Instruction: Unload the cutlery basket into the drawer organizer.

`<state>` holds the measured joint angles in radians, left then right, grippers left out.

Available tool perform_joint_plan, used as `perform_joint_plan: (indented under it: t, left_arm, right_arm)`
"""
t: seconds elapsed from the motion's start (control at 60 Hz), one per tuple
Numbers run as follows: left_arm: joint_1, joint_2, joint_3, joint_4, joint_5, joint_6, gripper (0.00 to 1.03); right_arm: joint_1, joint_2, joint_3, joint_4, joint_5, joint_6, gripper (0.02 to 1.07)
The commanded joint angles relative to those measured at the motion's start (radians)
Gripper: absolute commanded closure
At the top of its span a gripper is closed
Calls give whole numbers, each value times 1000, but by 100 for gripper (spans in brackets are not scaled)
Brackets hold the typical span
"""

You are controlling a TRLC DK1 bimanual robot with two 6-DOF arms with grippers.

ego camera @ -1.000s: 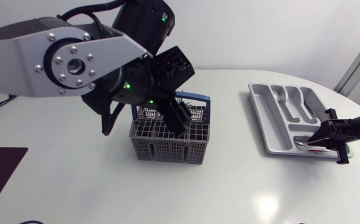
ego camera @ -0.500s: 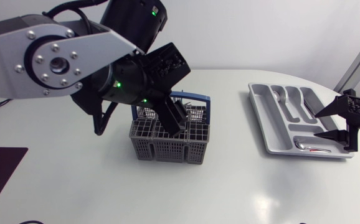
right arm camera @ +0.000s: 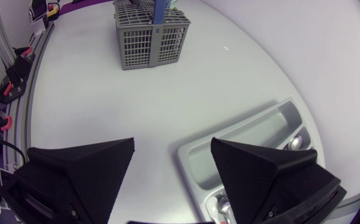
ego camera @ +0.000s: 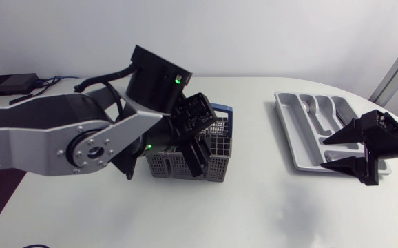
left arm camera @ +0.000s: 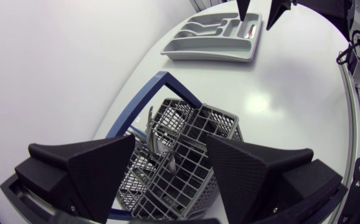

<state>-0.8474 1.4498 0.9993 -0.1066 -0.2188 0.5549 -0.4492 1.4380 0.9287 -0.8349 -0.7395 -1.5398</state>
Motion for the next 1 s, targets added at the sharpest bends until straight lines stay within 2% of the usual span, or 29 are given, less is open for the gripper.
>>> perform_joint_plan:
  t: [0.0,0.167,0.25,0.317,0.383,0.5,0.517,0.583,0.733,0.833,0.983]
  left_arm:
    - [-2,-25,-31,51,-8,30,16]
    - [5,-23,-30,97,-8,30,17]
    - [7,-16,-30,120,-8,30,30]
    - [7,-8,-31,130,-8,30,35]
    - [8,-5,-34,140,-8,33,44]
    - [11,0,-41,145,-8,36,52]
    - [14,1,-45,150,-8,37,58]
    - [16,1,-51,154,-8,37,67]
    - [16,12,-51,157,-8,34,79]
    - [16,29,-54,176,-16,28,97]
    - [16,32,-42,173,-40,30,100]
  right_arm:
    - [12,-25,-57,-6,-21,20,18]
    - [26,-56,-125,8,-38,20,18]
    - [38,-80,-149,13,-44,27,18]
    - [47,-96,-160,13,-47,38,18]
    - [70,-129,-186,16,-49,53,18]
    - [109,-162,-205,26,-57,99,18]
    - [126,-177,-214,36,-66,124,18]
    - [153,-202,-228,66,-72,178,18]
    - [218,-252,-252,134,-72,280,18]
    - [264,-277,-268,172,-70,339,18]
    - [288,-278,-277,184,-64,354,18]
